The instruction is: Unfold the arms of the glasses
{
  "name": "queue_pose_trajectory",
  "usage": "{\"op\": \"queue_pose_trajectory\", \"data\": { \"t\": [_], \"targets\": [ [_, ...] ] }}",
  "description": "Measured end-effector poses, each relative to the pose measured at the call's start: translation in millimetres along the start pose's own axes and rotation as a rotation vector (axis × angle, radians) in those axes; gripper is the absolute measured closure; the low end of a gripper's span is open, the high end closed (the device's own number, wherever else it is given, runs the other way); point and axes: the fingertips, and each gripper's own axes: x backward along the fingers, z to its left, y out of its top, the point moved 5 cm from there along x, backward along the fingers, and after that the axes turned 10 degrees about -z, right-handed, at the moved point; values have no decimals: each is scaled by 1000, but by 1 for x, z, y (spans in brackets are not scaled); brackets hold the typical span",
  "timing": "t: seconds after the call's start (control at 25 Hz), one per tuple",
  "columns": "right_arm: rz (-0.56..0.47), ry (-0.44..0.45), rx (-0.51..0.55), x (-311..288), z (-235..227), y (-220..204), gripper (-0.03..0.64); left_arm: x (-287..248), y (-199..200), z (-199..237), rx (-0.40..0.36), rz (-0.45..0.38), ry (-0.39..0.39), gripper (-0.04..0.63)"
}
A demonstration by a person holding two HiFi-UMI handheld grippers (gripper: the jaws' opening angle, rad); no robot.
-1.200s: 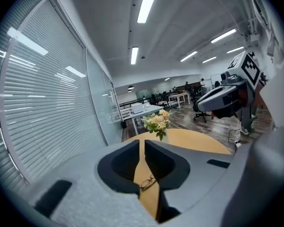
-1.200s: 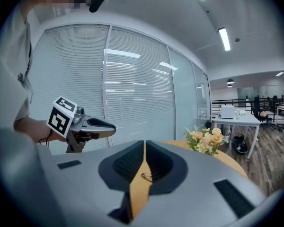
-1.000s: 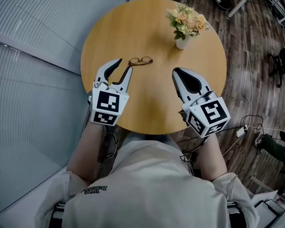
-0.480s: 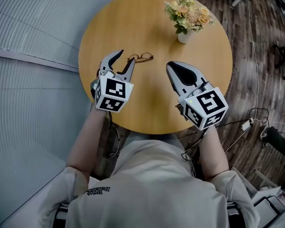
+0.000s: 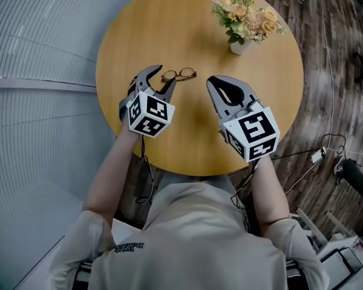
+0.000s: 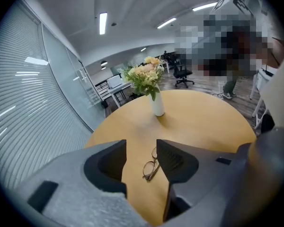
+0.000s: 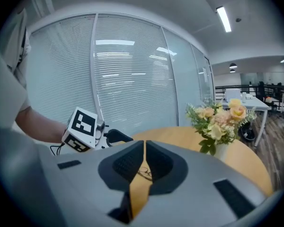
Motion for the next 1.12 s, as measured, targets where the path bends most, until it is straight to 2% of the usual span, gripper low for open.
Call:
{"op": "queue_pose_trajectory", "data": {
  "t": [0.12, 0.56, 0.96, 1.12],
  "targets": [
    [32, -7, -14, -9, -5, -13, 581, -18, -14, -4, -5, 30, -31, 408],
    [109, -15, -82, -24, -12, -56, 581, -68, -60, -6, -39, 131, -61, 408],
    [154, -22, -140, -41, -22, -96, 582, -108, -101, -23, -109, 209, -132, 408],
    [161, -36, -174, -38, -21, -103, 581, -115, -105, -26, -170, 217, -150, 410]
  ]
}}
